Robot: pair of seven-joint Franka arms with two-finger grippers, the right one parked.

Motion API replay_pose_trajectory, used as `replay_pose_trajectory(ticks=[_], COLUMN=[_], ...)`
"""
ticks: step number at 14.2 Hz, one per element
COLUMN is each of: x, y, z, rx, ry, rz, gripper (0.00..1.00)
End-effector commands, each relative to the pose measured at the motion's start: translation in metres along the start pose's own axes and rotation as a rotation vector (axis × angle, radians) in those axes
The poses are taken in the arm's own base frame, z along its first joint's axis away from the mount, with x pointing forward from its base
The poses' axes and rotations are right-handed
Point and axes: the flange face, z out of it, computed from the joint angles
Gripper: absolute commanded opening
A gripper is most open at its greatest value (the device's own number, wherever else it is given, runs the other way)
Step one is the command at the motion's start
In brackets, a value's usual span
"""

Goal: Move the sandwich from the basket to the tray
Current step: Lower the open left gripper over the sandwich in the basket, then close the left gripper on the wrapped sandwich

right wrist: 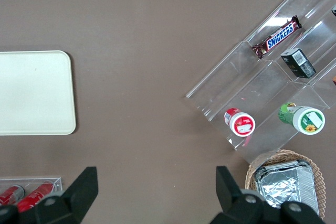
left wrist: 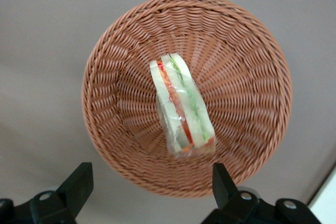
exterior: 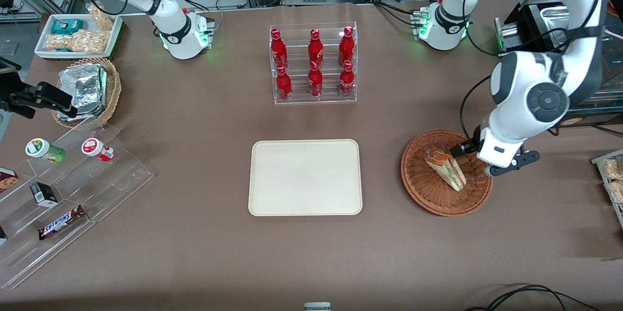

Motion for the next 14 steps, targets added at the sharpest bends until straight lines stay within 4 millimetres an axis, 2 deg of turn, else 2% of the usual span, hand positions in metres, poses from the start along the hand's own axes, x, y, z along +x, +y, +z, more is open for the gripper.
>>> replay_pose_trajectory(ticks=[1, 4, 9, 10, 11, 12, 14], x=[-0.001, 0.005, 0.005, 0.003, 0.002, -0.001, 0.002], y=[0.016, 0.031, 0.043, 0.043, 0.04, 0.039, 0.037], z=[0.017, 0.05, 0.097, 0.101, 0.101, 0.101, 0.089], rx=[0.02, 0.009, 0.015, 0.021, 0.027, 0.044, 0.081], ry=[0.053, 0.084, 0.037, 0.03, 0.027, 0.017, -0.003], rz=[-0.233, -0.47, -0.501, -0.492, -0.483, -0.468, -0.42], gripper=[1.0, 1.0, 1.0, 0.77, 0.35, 0.11, 0.08])
